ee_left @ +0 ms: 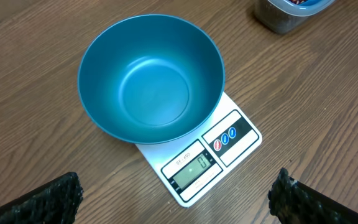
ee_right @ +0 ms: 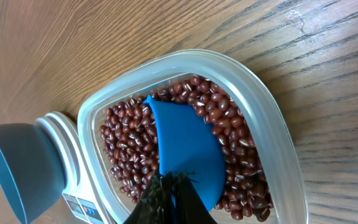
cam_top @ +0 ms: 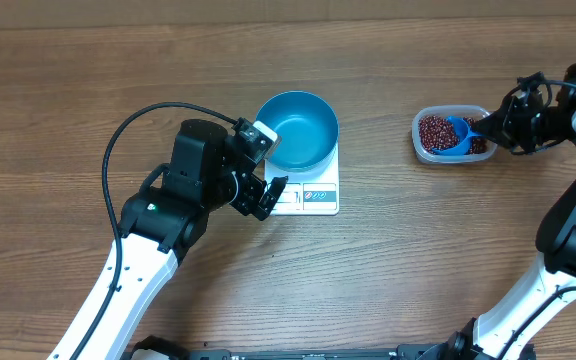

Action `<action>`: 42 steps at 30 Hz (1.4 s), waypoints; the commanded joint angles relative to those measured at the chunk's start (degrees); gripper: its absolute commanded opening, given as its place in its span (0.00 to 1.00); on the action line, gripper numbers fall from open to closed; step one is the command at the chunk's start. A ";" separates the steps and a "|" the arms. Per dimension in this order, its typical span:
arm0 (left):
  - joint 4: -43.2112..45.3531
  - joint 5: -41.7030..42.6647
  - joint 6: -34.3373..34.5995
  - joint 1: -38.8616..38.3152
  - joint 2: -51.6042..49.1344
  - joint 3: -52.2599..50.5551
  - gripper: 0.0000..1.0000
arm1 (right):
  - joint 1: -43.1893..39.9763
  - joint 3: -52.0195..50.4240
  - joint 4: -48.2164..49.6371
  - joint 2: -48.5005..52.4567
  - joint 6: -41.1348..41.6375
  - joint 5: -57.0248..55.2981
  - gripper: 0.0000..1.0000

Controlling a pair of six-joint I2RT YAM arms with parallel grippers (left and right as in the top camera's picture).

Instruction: Scoop item into bowl and weigh 150g on scale

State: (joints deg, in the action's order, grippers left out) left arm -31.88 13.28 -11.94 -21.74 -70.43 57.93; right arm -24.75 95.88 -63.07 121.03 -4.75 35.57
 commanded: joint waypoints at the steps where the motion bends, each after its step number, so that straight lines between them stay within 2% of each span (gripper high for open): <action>1: 0.22 -0.09 0.83 -0.20 -0.17 1.38 1.00 | -1.46 -2.32 -1.31 2.86 -2.23 -7.04 0.04; 15: 0.46 -0.07 0.83 -0.20 -0.15 1.38 1.00 | -3.32 -2.32 -3.23 2.86 -4.22 5.90 0.04; 42: 0.59 0.28 0.83 -0.20 -0.15 1.38 1.00 | -5.18 -2.29 -4.48 2.86 -6.29 17.94 0.04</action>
State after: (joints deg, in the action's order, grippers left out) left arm -31.66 13.28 -11.94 -21.74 -70.43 57.93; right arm -28.91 94.13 -66.74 123.33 -9.13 50.94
